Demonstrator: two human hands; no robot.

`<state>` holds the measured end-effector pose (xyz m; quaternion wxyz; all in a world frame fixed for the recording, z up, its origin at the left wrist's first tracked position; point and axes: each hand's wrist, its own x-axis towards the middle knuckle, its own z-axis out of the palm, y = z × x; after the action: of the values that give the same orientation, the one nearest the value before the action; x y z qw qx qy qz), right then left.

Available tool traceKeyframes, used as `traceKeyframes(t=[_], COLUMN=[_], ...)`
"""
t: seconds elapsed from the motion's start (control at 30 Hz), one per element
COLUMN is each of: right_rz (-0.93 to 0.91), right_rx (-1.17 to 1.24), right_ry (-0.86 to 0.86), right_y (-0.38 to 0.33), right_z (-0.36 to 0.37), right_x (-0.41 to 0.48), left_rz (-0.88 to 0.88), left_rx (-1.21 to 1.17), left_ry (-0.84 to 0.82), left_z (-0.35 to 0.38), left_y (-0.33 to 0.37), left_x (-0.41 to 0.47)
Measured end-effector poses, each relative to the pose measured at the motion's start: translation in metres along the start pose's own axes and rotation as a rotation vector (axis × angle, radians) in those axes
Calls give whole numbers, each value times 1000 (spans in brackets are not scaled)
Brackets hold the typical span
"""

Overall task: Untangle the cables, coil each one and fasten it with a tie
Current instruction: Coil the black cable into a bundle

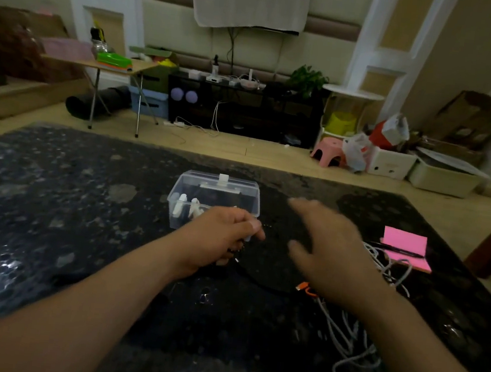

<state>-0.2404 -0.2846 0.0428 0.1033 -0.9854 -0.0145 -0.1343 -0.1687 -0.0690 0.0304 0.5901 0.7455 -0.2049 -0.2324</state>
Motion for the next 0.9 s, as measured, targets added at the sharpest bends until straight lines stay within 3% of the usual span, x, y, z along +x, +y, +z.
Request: traceKeyframes(t=[0.1,0.27,0.47,0.57,0.67,0.77,0.9], right_rz=[-11,193,427,596,629,689,624], right_rx=[419,869,1081,1261,1421,1412,1150], right_ry=[-203,-299,-109,-38,59,153,30], right_y=[-27,-37,-31,-25,-19,-13,0], right_z=[11,26,44,40,34,23,4], right_x=[-5,3,17,23,19,12,-3], left_rz=[3,64,24,10,134,182,27], left_rx=[-13,178,43,145,255,347,27], left_ry=[-4,97,97,104,148,141,103], left_z=[2,-2,4,10,24,34,42], left_y=[-2,-8,-14,-18,-17,-7,-5], left_x=[1,8,13,14,15,10,6])
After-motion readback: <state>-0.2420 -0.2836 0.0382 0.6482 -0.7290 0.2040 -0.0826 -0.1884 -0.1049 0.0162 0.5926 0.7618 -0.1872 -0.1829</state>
